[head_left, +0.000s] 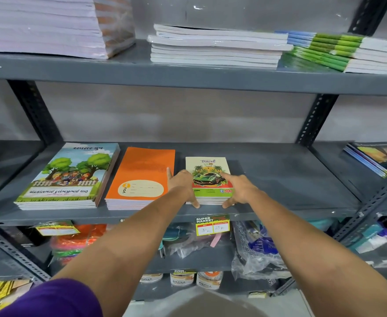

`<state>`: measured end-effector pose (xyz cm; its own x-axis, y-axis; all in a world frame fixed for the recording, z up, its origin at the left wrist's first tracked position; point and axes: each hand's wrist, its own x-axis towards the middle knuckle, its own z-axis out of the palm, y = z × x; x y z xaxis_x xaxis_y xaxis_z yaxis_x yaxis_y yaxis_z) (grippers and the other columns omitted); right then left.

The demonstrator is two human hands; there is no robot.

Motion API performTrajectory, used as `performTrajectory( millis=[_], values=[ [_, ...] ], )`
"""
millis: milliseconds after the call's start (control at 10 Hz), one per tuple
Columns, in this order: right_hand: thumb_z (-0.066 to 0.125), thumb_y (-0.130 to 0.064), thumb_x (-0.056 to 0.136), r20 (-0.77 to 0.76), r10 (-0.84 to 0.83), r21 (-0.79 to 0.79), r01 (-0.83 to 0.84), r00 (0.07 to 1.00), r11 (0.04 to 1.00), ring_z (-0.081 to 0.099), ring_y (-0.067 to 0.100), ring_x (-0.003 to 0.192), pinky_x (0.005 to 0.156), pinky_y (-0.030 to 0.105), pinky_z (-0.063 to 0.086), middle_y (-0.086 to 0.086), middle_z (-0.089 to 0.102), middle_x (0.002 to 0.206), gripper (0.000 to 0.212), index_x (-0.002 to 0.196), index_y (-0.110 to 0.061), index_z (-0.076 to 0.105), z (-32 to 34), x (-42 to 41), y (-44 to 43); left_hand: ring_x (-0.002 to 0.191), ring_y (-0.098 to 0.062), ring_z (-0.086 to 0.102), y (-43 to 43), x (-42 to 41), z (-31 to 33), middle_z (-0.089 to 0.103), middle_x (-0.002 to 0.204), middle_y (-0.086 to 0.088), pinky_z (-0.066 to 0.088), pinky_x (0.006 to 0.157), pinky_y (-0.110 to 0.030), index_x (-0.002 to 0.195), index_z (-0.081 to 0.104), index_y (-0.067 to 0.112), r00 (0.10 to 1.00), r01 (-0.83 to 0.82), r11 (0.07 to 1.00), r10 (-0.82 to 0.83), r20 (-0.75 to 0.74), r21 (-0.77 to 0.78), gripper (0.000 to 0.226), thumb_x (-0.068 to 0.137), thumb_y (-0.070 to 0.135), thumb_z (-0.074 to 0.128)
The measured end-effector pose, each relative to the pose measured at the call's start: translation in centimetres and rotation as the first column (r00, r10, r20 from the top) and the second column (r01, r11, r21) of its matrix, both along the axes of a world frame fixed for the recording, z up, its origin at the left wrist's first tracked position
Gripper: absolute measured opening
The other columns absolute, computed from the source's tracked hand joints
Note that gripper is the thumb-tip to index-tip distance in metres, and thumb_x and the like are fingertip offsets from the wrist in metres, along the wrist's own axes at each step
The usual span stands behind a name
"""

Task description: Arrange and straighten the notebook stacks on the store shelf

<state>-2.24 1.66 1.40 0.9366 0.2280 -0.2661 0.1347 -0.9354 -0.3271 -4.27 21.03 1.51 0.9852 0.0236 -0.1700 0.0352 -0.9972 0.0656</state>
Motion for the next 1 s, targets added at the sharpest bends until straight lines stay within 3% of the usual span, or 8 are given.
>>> performTrajectory(
  millis=[100,200,300,500,600,700,900,1000],
  values=[
    [0.092,-0.028,0.052,0.013,-0.036,0.016,0.036,0.999,0.999,0.054,0.032,0.117,0.100,0.048,0.045,0.011,0.053,0.127,0.123,0.148,-0.024,0.016,-0.1,0.0,0.1,0.118,-0.023,0.057,-0.2,-0.1,0.3,0.066,0.103,0.000,-0.005,0.116,-0.059,0.113,0.058,0.014,1.000,-0.022,1.000,0.023,-0.017,0.020,0.082,0.053,0.065,0.081],
    [0.093,-0.031,0.051,-0.057,-0.177,0.024,0.179,0.982,0.984,0.065,0.027,0.091,0.079,0.037,0.058,0.010,0.061,0.111,0.090,0.122,-0.009,0.043,0.0,-0.1,0.0,0.113,-0.022,0.060,-0.5,-0.4,0.7,0.064,0.091,0.002,-0.005,0.114,-0.062,0.105,0.059,0.015,0.998,-0.063,0.997,0.064,-0.026,0.046,0.075,0.053,0.064,0.081],
    [0.092,-0.036,0.052,-0.131,-0.198,-0.024,0.197,0.971,0.980,0.067,0.025,0.073,0.068,0.033,0.060,0.010,0.065,0.101,0.070,0.104,-0.008,0.055,0.4,-0.3,0.1,0.113,-0.022,0.060,-0.7,-0.6,0.7,0.060,0.086,0.002,-0.004,0.114,-0.061,0.106,0.059,0.015,0.996,-0.083,0.995,0.085,-0.030,0.047,0.074,0.054,0.063,0.082],
    [0.092,-0.025,0.057,-0.150,-0.192,-0.044,0.188,0.970,0.981,0.068,0.022,0.068,0.060,0.028,0.058,0.011,0.069,0.095,0.057,0.097,-0.005,0.057,0.2,-0.1,0.4,0.113,-0.020,0.060,-0.9,-0.6,0.7,0.065,0.092,0.002,-0.003,0.116,-0.057,0.106,0.059,0.014,0.991,-0.124,0.991,0.126,-0.040,0.042,0.074,0.055,0.061,0.083],
    [0.092,-0.023,0.057,-0.172,-0.203,-0.015,0.204,0.964,0.979,0.073,0.023,0.066,0.066,0.032,0.061,0.013,0.072,0.084,0.054,0.094,-0.003,0.058,-0.1,0.3,0.2,0.112,-0.020,0.060,-1.0,-0.3,0.6,0.066,0.093,0.002,-0.002,0.117,-0.055,0.106,0.060,0.015,0.989,-0.143,0.989,0.145,-0.035,0.032,0.073,0.055,0.060,0.083],
    [0.093,-0.026,0.056,-0.172,-0.191,-0.024,0.190,0.966,0.981,0.073,0.023,0.067,0.070,0.034,0.061,0.013,0.072,0.083,0.055,0.093,-0.004,0.058,-0.1,0.3,0.1,0.113,-0.021,0.059,-0.9,-0.4,0.5,0.067,0.096,0.001,-0.001,0.117,-0.055,0.106,0.060,0.014,0.990,-0.137,0.990,0.138,-0.030,0.036,0.073,0.054,0.060,0.083],
    [0.085,-0.053,0.057,-0.108,-0.060,-0.217,0.036,0.992,0.975,0.063,0.023,0.088,0.082,0.032,0.054,0.009,0.065,0.111,0.076,0.112,-0.010,0.055,0.8,-0.7,0.2,0.123,-0.024,0.051,-0.9,-0.6,2.1,0.064,0.114,-0.003,0.015,0.118,-0.051,0.113,0.058,0.012,0.990,-0.097,0.994,0.091,-0.110,-0.055,0.080,0.055,0.061,0.083],
    [0.072,-0.079,0.047,-0.042,-0.063,-0.363,0.044,0.997,0.931,0.058,0.025,0.112,0.085,0.037,0.048,0.004,0.058,0.123,0.107,0.126,-0.011,0.044,3.0,-2.0,0.1,0.116,-0.025,0.053,-0.3,-1.1,4.4,0.057,0.124,-0.006,0.045,0.095,-0.037,0.128,0.046,0.007,0.990,-0.105,0.975,0.084,-0.116,-0.194,0.105,0.050,0.070,0.079]
  ],
)
